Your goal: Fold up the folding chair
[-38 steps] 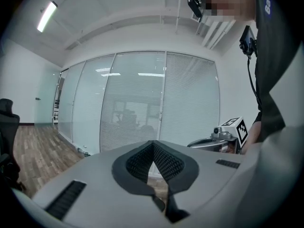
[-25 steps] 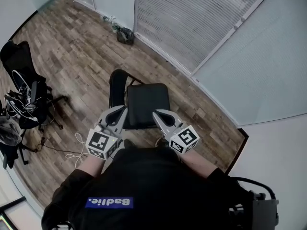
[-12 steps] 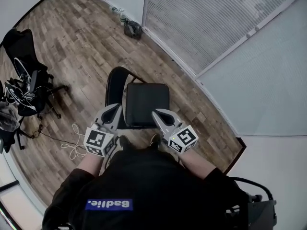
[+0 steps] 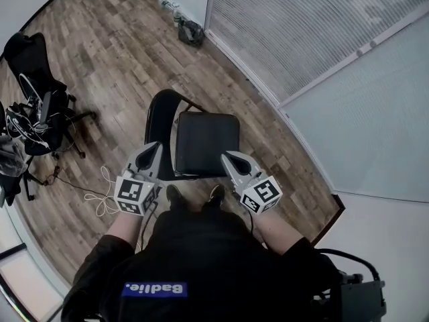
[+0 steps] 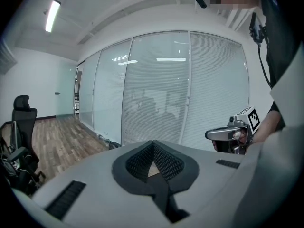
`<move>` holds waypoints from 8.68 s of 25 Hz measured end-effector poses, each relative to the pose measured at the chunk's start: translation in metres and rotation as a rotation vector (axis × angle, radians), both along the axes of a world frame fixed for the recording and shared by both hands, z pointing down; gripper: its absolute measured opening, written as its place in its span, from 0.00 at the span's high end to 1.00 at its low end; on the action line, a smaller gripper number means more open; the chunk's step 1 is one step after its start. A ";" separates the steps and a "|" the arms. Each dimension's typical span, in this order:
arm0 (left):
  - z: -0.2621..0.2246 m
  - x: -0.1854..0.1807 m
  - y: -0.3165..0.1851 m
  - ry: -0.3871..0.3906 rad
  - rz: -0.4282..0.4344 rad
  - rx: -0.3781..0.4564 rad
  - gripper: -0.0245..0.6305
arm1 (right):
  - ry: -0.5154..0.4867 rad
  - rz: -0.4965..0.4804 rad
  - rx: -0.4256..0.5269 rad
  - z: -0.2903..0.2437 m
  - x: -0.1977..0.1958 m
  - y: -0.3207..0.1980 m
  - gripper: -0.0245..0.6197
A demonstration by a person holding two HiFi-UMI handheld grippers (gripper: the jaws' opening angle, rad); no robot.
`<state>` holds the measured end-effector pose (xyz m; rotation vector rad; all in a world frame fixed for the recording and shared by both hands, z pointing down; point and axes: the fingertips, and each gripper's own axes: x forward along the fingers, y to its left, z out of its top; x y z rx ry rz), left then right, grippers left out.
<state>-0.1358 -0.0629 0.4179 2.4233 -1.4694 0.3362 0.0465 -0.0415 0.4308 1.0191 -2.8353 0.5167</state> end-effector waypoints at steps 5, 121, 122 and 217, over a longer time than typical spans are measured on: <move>0.022 -0.004 -0.018 -0.037 -0.033 -0.008 0.96 | 0.017 0.034 -0.011 0.028 0.016 -0.016 0.96; 0.260 -0.062 -0.078 -0.176 -0.180 -0.652 0.76 | -0.219 0.211 -0.975 0.583 0.113 -0.080 0.44; 0.257 -0.063 -0.078 -0.176 -0.181 -0.653 0.77 | -0.213 0.212 -0.974 0.576 0.108 -0.080 0.44; 0.110 -0.171 -0.057 -0.165 -0.208 -0.625 0.85 | -0.005 -0.059 -0.487 0.067 -0.120 -0.014 0.77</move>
